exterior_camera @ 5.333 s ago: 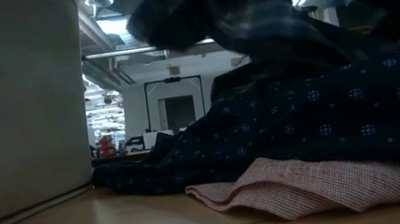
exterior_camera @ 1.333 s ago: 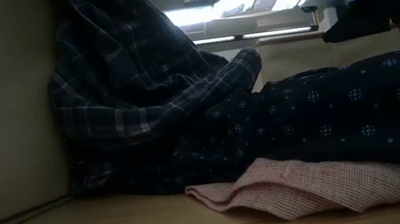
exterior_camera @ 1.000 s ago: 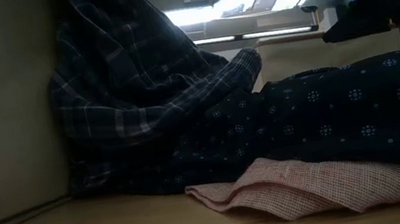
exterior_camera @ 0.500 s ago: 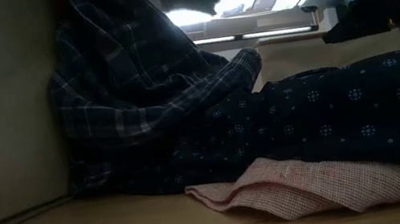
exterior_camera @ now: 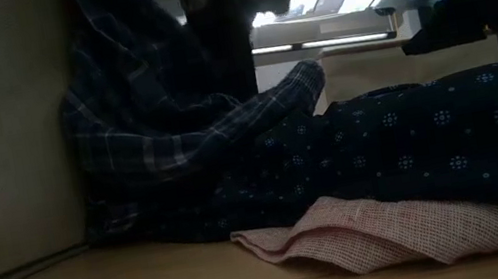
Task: Sort clothes
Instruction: Put the blue pants into the bottom laundry organizer
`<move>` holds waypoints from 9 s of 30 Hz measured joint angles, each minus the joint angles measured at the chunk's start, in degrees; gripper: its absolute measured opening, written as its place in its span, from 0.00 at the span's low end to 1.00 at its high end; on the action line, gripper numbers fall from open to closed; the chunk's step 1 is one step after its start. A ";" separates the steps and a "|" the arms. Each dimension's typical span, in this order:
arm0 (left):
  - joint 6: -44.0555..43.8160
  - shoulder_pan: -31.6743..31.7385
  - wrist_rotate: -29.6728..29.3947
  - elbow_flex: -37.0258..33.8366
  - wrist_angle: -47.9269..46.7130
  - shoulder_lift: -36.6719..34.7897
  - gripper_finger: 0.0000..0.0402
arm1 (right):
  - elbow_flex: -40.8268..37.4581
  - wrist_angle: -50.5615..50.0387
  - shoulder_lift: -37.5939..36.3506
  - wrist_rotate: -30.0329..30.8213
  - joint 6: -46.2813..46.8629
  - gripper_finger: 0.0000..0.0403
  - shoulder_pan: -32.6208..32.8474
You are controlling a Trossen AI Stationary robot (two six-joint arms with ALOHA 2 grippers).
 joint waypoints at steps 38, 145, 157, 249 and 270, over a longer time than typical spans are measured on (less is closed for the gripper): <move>-3.76 -10.88 -36.85 0.46 -6.68 -3.10 0.01 | -0.02 0.23 0.00 -0.96 0.09 0.50 0.00; -42.67 -26.98 -34.05 -18.01 1.41 -44.49 0.45 | -0.04 3.21 8.11 -7.84 1.53 0.50 -6.62; -28.74 5.33 -15.10 -18.08 4.54 -38.94 0.45 | -0.04 3.03 8.13 -7.37 1.36 0.50 -6.62; 14.78 -42.26 -49.61 -18.08 41.86 -58.65 0.00 | -0.02 6.55 12.26 -7.37 -0.02 0.50 -6.62; -70.66 -62.55 -55.77 -18.08 -16.57 -42.44 0.00 | -0.02 7.79 12.26 -7.72 0.02 0.50 -6.62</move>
